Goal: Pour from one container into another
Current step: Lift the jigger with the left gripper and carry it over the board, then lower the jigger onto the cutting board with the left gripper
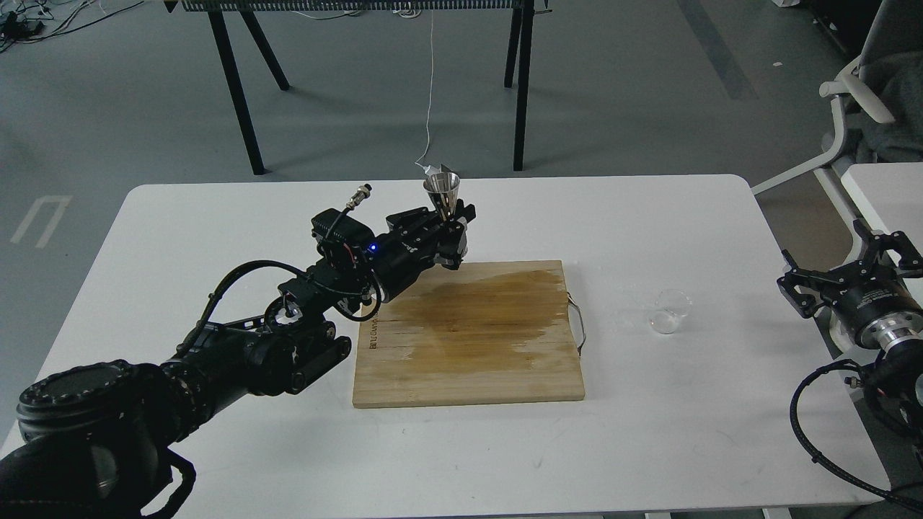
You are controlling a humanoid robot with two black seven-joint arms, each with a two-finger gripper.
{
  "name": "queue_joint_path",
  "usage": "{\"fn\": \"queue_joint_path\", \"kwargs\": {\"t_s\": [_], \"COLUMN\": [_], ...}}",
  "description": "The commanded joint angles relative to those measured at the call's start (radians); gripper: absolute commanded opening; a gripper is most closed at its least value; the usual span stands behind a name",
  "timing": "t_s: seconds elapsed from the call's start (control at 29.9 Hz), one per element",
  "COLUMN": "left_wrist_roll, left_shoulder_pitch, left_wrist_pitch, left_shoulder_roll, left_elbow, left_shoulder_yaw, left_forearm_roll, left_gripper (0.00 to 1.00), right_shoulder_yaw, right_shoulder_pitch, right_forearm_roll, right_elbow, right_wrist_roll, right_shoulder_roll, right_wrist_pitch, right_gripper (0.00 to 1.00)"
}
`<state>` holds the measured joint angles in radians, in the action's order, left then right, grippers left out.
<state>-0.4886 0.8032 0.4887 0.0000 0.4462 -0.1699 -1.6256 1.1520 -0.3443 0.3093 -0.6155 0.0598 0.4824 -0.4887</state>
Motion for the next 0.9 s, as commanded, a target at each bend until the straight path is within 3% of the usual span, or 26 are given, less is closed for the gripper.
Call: {"fn": "queue_joint_path", "kwargs": {"t_s": [0.0,0.33,0.87], "left_wrist_roll": [0.000,0.000,0.000], "left_shoulder_pitch": [-0.015,-0.090,-0.104], "left_wrist_pitch": [0.000,0.000,0.000], "left_shoulder_roll": [0.000,0.000,0.000], "left_elbow": [0.041,0.170,0.160], "left_shoulder_yaw": [0.009,0.016,0.032], "left_forearm_roll": [0.000,0.000,0.007], "left_gripper": [0.11,0.11,0.13], "right_shoulder_yaw": [0.000,0.000,0.000], "right_shoulder_pitch": [0.001,0.002,0.007], "right_forearm_roll": [-0.001,-0.001,0.001], "right_elbow": [0.000,0.000,0.002], "right_wrist_roll": [0.000,0.000,0.000], "right_shoulder_roll": [-0.001,-0.004,-0.005], "right_wrist_pitch": [0.000,0.000,0.000], "right_gripper": [0.99,0.99,0.99]}}
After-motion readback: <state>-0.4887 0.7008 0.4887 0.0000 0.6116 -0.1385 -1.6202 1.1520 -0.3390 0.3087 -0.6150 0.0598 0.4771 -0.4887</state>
